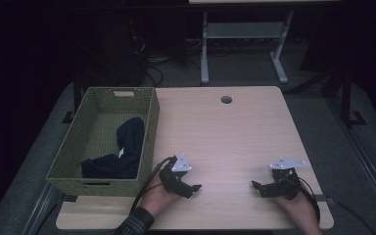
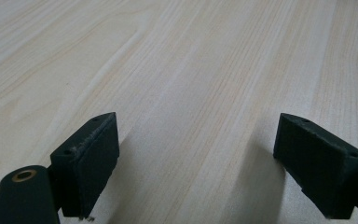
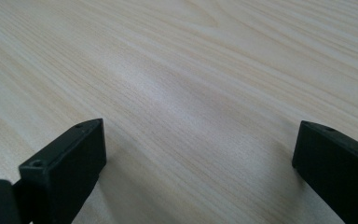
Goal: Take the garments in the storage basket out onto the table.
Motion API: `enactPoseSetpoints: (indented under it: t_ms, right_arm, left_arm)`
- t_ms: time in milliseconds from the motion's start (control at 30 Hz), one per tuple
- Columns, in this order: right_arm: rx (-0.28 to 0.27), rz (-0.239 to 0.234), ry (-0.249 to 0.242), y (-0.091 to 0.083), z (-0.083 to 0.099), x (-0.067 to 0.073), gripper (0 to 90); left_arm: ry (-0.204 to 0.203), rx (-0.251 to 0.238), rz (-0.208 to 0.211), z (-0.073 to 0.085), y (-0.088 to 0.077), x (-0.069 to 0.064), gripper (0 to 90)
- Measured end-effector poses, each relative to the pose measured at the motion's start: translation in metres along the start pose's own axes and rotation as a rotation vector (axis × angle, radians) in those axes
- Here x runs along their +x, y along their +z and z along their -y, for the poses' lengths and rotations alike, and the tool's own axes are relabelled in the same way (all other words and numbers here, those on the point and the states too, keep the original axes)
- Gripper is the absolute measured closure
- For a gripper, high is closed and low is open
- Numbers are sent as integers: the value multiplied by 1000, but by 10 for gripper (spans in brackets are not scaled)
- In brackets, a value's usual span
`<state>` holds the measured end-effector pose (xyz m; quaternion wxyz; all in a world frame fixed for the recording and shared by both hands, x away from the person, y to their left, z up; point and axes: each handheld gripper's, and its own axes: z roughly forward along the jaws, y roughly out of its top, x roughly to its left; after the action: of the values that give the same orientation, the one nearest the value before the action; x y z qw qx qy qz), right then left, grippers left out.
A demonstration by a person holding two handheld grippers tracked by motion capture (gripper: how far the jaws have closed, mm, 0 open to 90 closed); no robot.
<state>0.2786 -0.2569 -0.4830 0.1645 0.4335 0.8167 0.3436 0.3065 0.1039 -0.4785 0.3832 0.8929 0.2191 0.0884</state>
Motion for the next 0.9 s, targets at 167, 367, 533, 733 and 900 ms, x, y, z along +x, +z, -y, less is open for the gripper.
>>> enactPoseSetpoints:
  t_ms: [167,367,533,733,900]
  right_arm:
    - [0,0,-2,0,0,0,24]
    - [0,0,-3,0,0,0,24]
    - [2,0,1,0,0,0,24]
    - [2,0,1,0,0,0,24]
    - [2,0,2,0,0,1,24]
  left_arm:
    - [-5,4,-7,-2,2,0,128]
    - [2,8,-10,-3,3,1,127]
    - [0,20,-10,-5,3,1,128]
    - [-19,38,-13,-7,2,2,133]
    - [-23,48,-10,-7,0,3,133]
